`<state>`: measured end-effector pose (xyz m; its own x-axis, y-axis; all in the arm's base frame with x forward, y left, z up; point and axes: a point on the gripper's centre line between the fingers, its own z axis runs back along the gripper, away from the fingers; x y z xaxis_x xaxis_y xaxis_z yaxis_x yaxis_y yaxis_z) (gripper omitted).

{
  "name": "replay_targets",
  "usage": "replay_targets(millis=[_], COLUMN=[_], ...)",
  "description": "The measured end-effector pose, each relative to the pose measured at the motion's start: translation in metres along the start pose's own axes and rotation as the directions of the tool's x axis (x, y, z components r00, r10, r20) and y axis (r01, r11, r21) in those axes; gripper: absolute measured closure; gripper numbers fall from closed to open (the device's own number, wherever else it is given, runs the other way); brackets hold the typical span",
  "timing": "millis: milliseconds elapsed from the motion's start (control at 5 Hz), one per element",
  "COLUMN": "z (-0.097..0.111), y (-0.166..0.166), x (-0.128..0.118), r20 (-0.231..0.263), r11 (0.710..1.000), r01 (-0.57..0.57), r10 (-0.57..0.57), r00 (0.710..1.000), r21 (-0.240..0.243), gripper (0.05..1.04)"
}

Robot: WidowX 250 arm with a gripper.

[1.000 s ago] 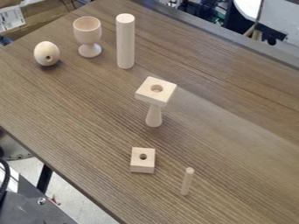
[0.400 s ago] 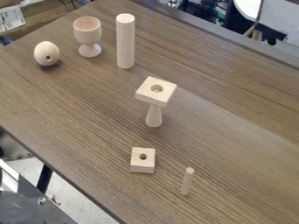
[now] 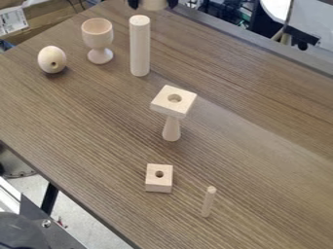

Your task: Put the circle in the cylinder

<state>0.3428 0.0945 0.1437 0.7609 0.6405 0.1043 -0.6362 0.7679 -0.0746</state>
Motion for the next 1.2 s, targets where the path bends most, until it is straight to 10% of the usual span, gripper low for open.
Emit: replay_targets(millis=[1200], z=[-0.019], y=[0.013], x=[0.013], r20=[-0.036], r11=[0.999], r01=[-0.030], r10=[0.030], r00=[0.999], r21=[0.012], gripper=[0.320])
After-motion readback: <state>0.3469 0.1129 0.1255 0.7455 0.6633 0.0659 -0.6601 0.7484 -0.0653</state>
